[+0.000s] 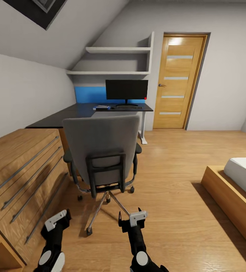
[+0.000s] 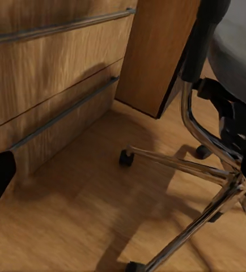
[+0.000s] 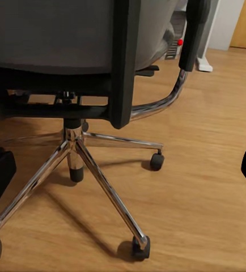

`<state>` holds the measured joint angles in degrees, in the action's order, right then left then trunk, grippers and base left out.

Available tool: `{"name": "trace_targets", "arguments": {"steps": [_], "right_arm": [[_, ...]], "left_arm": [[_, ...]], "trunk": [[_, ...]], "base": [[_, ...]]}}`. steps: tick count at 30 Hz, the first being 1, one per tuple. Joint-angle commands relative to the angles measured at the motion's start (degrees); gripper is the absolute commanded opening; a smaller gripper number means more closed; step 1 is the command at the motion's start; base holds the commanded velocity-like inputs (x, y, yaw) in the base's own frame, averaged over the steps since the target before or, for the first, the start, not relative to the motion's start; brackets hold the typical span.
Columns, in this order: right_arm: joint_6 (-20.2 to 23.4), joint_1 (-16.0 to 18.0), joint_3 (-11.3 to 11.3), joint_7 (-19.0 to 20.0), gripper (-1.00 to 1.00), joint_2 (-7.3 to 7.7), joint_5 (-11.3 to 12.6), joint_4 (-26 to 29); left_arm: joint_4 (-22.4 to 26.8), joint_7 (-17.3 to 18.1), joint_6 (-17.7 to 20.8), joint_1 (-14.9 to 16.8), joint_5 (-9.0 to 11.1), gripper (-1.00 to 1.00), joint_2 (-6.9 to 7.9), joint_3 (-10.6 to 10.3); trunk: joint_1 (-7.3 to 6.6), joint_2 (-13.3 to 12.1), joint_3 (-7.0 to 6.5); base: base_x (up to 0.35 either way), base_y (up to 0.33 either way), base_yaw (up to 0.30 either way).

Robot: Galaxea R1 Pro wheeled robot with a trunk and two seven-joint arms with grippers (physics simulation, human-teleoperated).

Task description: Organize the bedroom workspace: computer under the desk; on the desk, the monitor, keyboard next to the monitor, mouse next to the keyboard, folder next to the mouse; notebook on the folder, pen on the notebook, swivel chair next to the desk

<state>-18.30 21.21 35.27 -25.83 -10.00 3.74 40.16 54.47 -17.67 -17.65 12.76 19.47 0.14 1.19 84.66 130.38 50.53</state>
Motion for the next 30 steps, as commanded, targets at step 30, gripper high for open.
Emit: {"name": "trace_targets", "arguments": {"steps": [30], "right_arm": [[-3.38,0.06,0.77,0.00,1.00,0.00,0.26,-2.46]], "left_arm": [[-1.19,-6.15,-0.96,1.66,0.42,1.00,-0.28,-0.05]], "trunk": [[-0.01,0.02,0.05]], "base": [[0.000,0.000,0.000]]}}
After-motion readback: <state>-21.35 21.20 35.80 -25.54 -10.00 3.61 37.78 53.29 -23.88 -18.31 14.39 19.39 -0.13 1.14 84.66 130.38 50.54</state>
